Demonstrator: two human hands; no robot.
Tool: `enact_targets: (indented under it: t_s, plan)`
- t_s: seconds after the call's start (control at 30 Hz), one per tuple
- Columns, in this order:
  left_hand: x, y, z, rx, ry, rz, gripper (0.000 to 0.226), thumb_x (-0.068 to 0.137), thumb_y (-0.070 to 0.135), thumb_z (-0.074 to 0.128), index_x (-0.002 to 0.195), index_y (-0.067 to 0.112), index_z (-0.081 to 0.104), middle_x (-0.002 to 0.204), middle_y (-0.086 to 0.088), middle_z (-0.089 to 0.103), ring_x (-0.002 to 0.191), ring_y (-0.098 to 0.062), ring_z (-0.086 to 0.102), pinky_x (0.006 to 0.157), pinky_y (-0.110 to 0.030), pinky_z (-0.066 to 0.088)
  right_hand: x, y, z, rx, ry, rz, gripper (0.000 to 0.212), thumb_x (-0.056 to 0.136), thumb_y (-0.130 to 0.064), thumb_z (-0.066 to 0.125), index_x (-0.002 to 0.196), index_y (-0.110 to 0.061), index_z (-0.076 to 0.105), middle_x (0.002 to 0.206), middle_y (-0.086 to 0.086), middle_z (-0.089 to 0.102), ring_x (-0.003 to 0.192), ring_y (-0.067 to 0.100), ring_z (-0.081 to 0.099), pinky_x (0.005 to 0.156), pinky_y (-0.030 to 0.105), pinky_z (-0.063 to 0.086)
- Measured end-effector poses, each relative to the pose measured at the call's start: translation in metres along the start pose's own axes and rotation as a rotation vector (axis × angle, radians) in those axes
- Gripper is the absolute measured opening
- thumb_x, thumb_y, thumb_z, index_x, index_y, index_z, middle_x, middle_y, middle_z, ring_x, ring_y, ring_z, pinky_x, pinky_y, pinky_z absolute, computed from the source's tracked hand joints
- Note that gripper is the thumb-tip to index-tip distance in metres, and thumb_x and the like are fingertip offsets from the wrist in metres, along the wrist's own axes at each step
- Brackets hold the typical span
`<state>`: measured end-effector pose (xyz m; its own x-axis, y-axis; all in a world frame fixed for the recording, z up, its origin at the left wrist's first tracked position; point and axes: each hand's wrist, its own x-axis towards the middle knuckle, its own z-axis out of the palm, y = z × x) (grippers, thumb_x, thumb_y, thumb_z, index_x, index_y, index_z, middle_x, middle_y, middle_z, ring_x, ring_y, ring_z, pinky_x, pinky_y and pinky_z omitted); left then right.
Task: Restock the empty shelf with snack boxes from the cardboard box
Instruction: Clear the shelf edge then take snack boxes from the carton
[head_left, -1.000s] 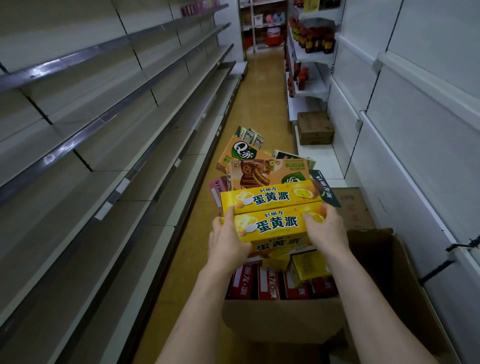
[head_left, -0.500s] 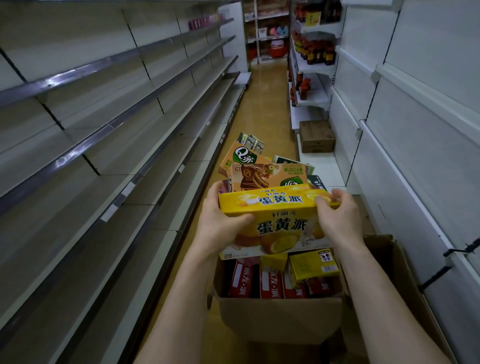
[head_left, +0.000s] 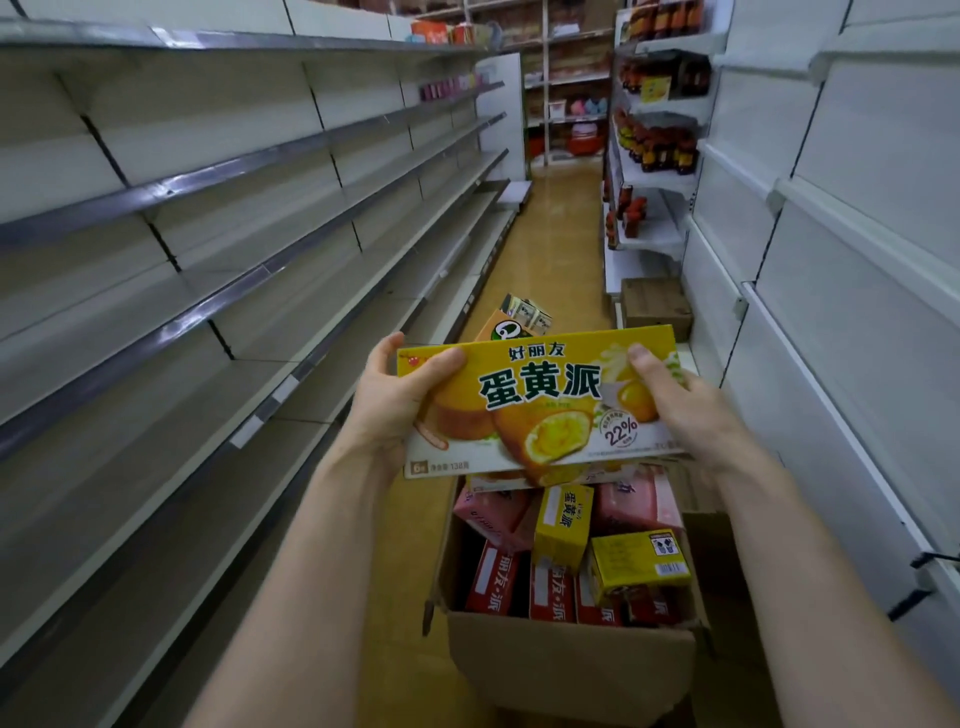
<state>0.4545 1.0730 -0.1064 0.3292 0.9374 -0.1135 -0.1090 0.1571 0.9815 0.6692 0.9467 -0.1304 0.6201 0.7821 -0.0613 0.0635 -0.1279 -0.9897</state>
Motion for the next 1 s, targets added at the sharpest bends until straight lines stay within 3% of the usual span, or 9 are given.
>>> enact_targets:
  t_s: [0.07,0.17,0.33,0.47,0.57,0.73,0.8,0.9,1.0]
  plan:
    - [0.004,0.008,-0.007,-0.002,-0.008,-0.007,0.105,0.055,0.029,0.082,0.146,0.023,0.03,0.126,-0.015,0.055,0.067,-0.02,0.073,0.052,-0.034,0.057,0.002,-0.009,0.004,0.035,0.001,-0.03,0.042,0.088,-0.054,0.056,0.087,-0.013,0.063,0.069,0.0,0.067,0.046,0.004,0.063,0.04,0.012,0.044]
    - [0.005,0.015,-0.027,0.033,-0.046,-0.025,0.112,0.054,0.037,0.093,0.146,0.017,0.031,0.123,-0.018,0.061,0.077,-0.025,0.074,0.059,-0.036,0.058,0.006,-0.021,0.016,0.08,0.01,-0.075,0.041,0.082,-0.056,0.062,0.083,-0.015,0.065,0.076,0.003,0.07,0.066,0.015,0.067,0.058,0.02,0.051]
    - [-0.016,0.01,-0.067,0.087,0.007,0.002,0.087,0.067,0.031,0.082,0.142,0.025,0.038,0.11,-0.009,0.07,0.081,-0.023,0.072,0.059,-0.035,0.056,0.013,-0.035,0.058,0.174,-0.029,-0.048,0.051,0.071,-0.06,0.069,0.086,-0.012,0.067,0.079,0.005,0.073,0.071,0.021,0.069,0.071,0.034,0.055]
    - [-0.033,0.008,-0.096,0.135,0.118,0.016,0.074,0.066,0.045,0.082,0.13,0.03,0.049,0.103,0.001,0.072,0.095,-0.021,0.066,0.075,-0.042,0.055,0.014,-0.051,0.1,0.189,-0.136,-0.05,0.046,0.078,-0.057,0.067,0.092,-0.014,0.065,0.083,0.005,0.073,0.074,0.021,0.07,0.069,0.034,0.055]
    - [-0.042,0.025,-0.124,0.13,0.252,0.09,0.062,0.068,0.046,0.073,0.123,0.027,0.052,0.09,0.004,0.073,0.08,-0.014,0.068,0.066,-0.035,0.054,0.01,-0.07,0.136,0.189,-0.241,-0.047,0.057,0.079,-0.058,0.066,0.11,-0.009,0.061,0.09,0.01,0.073,0.074,0.024,0.071,0.071,0.037,0.057]
    - [-0.063,0.064,-0.181,0.147,0.392,0.202,0.064,0.072,0.044,0.074,0.128,0.023,0.051,0.097,-0.002,0.074,0.079,-0.017,0.07,0.07,-0.037,0.056,-0.003,-0.106,0.196,0.097,-0.373,-0.163,0.054,0.084,-0.063,0.057,0.1,-0.012,0.063,0.08,0.005,0.072,0.068,0.017,0.068,0.065,0.031,0.054]
    - [-0.077,0.078,-0.204,0.147,0.428,0.234,0.056,0.077,0.041,0.072,0.126,0.023,0.052,0.094,-0.002,0.073,0.071,-0.012,0.069,0.06,-0.03,0.054,-0.011,-0.121,0.222,0.089,-0.424,-0.209,0.056,0.085,-0.062,0.055,0.105,-0.01,0.063,0.083,0.004,0.071,0.07,0.016,0.069,0.063,0.028,0.051]
    - [-0.101,0.095,-0.24,0.177,0.499,0.284,0.072,0.067,0.049,0.072,0.131,0.024,0.049,0.1,-0.002,0.071,0.078,-0.014,0.068,0.06,-0.029,0.051,-0.029,-0.141,0.261,0.06,-0.504,-0.284,0.057,0.085,-0.063,0.053,0.106,-0.011,0.063,0.086,0.005,0.072,0.076,0.018,0.07,0.071,0.031,0.053]
    - [-0.131,0.114,-0.28,0.188,0.577,0.33,0.074,0.063,0.052,0.072,0.128,0.025,0.05,0.102,-0.002,0.071,0.088,-0.019,0.067,0.065,-0.033,0.052,-0.056,-0.161,0.302,0.045,-0.578,-0.362,0.052,0.088,-0.061,0.051,0.101,-0.013,0.064,0.084,0.003,0.071,0.072,0.015,0.068,0.062,0.027,0.05]
